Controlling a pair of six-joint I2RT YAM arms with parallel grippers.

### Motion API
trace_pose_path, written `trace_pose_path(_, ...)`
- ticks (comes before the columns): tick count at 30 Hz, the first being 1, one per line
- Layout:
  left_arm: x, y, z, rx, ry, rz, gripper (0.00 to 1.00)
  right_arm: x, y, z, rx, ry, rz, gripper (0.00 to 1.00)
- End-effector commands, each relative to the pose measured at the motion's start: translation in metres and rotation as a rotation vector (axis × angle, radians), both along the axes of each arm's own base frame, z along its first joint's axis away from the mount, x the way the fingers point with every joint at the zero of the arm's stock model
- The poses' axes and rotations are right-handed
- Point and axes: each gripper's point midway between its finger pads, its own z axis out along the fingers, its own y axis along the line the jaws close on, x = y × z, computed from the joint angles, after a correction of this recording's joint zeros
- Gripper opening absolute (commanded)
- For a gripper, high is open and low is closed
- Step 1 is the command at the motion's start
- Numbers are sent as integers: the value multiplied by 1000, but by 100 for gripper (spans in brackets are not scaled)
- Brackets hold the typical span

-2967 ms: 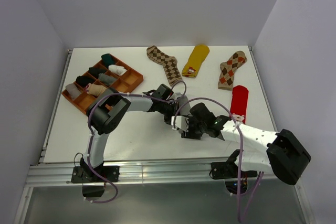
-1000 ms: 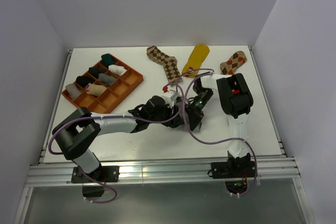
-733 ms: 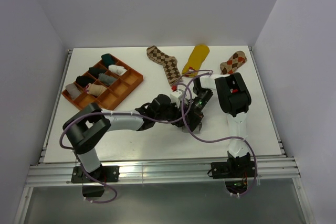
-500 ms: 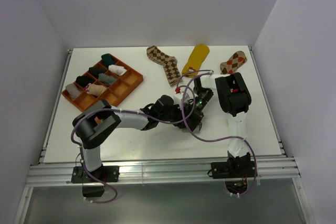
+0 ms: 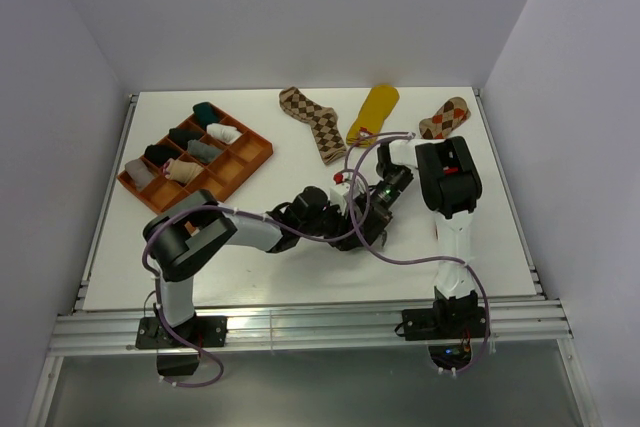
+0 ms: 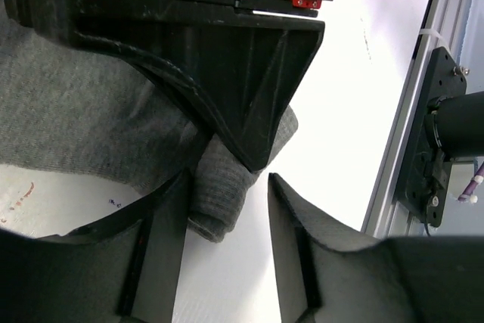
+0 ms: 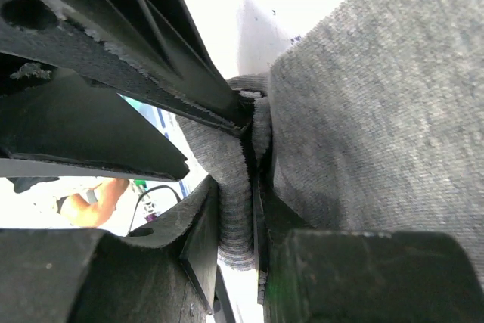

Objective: Roll the socks
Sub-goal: Roll the sock at the center of the board.

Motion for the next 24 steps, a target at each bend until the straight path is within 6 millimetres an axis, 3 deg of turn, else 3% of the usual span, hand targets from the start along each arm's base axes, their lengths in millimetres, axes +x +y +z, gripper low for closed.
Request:
trace_pose_path(1, -11, -3, -2, -26, 33, -40, 48, 1, -8, 2, -37, 49, -8, 12)
trace_pose_path(4, -12, -5, -1, -37, 54, -37, 43, 2, -9, -1, -53, 45, -9, 12)
trace_pose_path(7, -9, -7, -6, -14, 92, -12, 29, 4, -11, -2, -71, 26, -12, 16)
trace_pose_path(8, -9, -8, -7, -5, 105, -10, 18, 6, -11, -4, -83, 13, -16, 18)
trace_pose_path(11, -8, -6, -18, 53, 163, 25, 0, 12, -14, -5, -110, -69, -24, 28)
trace_pose_path(15, -8, -1, -25, 114, 244, 81, 0, 23, -16, -4, -135, -195, -63, 40)
trace_pose_path(16, -11, 7, -35, 174, 288, 110, 0, 27, -16, -2, -141, -226, -73, 43)
trace_pose_path(24, -16, 20, -44, 189, 530, 155, 0, 43, -15, 31, -93, -452, -176, 54)
